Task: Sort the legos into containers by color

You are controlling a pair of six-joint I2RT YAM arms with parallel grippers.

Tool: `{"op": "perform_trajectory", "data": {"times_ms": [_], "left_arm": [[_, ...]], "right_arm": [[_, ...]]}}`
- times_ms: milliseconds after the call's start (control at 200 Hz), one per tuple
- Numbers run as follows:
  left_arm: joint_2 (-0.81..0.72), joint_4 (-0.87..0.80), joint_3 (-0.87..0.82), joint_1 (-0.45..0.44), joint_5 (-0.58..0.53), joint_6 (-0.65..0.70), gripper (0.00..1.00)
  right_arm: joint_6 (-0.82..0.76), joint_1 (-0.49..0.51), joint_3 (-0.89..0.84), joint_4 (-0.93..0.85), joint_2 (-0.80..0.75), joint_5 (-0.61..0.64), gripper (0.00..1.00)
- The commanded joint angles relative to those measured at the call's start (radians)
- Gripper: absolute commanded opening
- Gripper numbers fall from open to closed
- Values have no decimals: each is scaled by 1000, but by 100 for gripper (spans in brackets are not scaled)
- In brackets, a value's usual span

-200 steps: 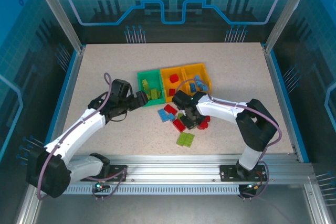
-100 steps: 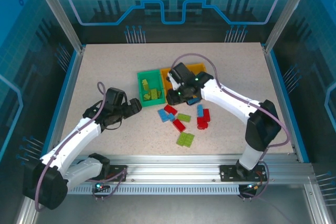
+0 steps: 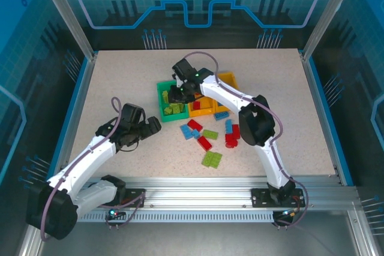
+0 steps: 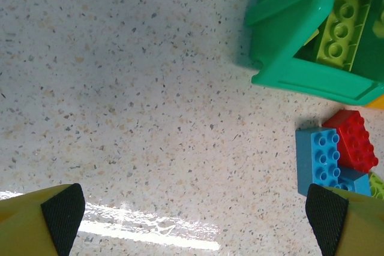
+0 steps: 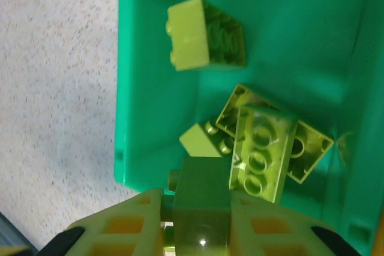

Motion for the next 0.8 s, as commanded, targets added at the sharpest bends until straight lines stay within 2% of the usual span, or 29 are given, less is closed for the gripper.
{"op": "perform_trajectory", "data": {"times_ms": [0,60,125,165,280,380,530,630,715,795], "left_arm": [[-18,-24,-27,10,28,-13,99],[-20,-18,-37,10,37,-17,99],[-20,-10,-46,11,46,-22,99],[-20,-5,-50,10,50,-23,99],[-17,4,-55,10,55,-24,99],[-14,8,-54,8,62,-18,99],[-15,28,-56,-26,72,1,99],[-8,49,-47,-118,57,18,99],[16,76,-27,-266,18,35,99],[81,102,3,-410,-10,51,99]], "right_arm": [[34,-13,101,-70,37,-11,35],[31,-13,121,-79,54,-10,44],[25,-10,121,-76,51,-16,61],[17,-3,112,-73,31,-16,66],[-26,31,18,-41,-102,10,75],[-61,67,-91,-95,-238,104,80],[-15,81,-473,-97,-508,243,81],[30,74,-748,-41,-698,279,81],[81,54,-926,-24,-837,304,81],[122,-4,-1069,-3,-963,286,81]]}}
